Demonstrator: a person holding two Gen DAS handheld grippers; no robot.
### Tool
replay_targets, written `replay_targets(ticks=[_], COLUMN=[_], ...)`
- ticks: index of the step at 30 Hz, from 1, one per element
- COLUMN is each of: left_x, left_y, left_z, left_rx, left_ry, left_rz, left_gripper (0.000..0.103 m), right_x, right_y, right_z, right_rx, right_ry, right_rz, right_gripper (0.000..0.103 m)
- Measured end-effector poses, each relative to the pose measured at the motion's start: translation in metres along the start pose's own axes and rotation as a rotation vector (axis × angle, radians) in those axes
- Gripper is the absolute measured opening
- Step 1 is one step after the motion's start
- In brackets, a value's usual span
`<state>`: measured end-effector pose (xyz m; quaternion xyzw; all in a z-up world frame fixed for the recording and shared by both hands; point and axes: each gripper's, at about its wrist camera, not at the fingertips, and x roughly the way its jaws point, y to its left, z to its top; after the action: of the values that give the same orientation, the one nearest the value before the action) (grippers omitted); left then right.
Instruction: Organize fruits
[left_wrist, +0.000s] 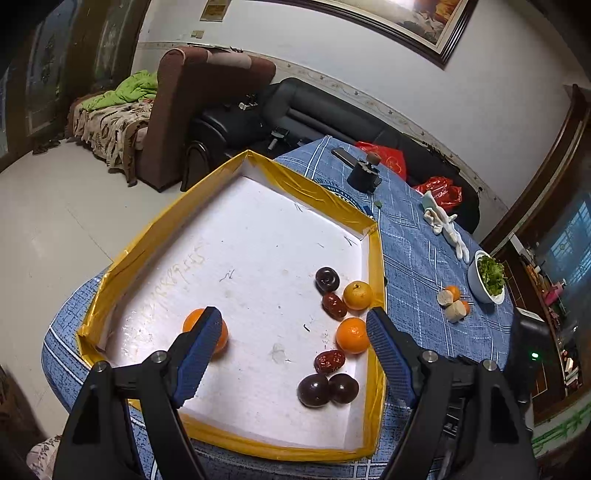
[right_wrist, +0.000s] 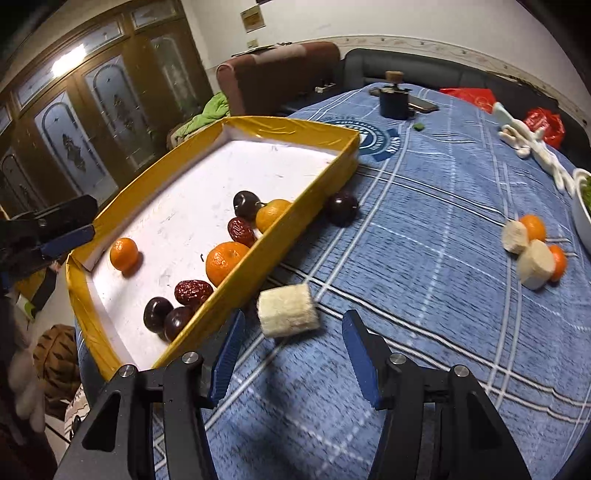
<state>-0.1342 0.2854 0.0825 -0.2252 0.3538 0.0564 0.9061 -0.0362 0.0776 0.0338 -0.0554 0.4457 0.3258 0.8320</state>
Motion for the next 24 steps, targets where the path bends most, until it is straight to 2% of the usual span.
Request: replay_targets(ticks=[2, 4, 8, 12, 15, 17, 20, 24], left_x=[0.000, 0.001, 0.005, 0.014, 0.027, 0.039, 0.057, 0.082], left_y=[-0.002, -0.007, -0.020, -0.040, -0.065, -0.088, -0.133, -0.189], left_z=[-0.001, -0.002, -0.004, -0.006, -0.009, -0.012, -0.021, -0.032], left_rx=[0.004, 0.019, 0.052, 0.105, 0.149, 0.193, 0.286, 0.420], left_ry=[0.009, 0.018, 0.033, 0.067, 0.093, 0.117, 0.148, 0.165], left_rz=[-0.005, -0.011, -0.019, -0.051, -0.076, -0.092, -0.120, -0.149], left_gripper=[0.080, 0.080, 0.080, 0.080, 0.080, 0.080, 0.080, 0.080], right_x=[0.006, 0.009, -0.004, -0.030, -0.055, -0.070, -0.088, -0.098], right_y=[0.000, -0.003, -0.018, -0.053, -0.097, -0.125, -0.156, -0.184], right_z=[0.002, 0.001, -0.004, -0.015, -0.030, -0.035, -0.043, -0.057], right_rx=[0.000, 0.021, 0.062, 0.099, 0.181, 0.259, 0.329, 0.420], right_ry=[0.010, 0.020, 0.008, -0.012, -0.046, -0.093, -0.137, -0.188], right_rz=[0.010, 0.032, 0.006, -0.090, -0.170, -0.138, -0.210, -0.187], right_gripper=[0.060, 0.038, 0.038, 0.037, 0.037, 0.039, 0.034, 0.030])
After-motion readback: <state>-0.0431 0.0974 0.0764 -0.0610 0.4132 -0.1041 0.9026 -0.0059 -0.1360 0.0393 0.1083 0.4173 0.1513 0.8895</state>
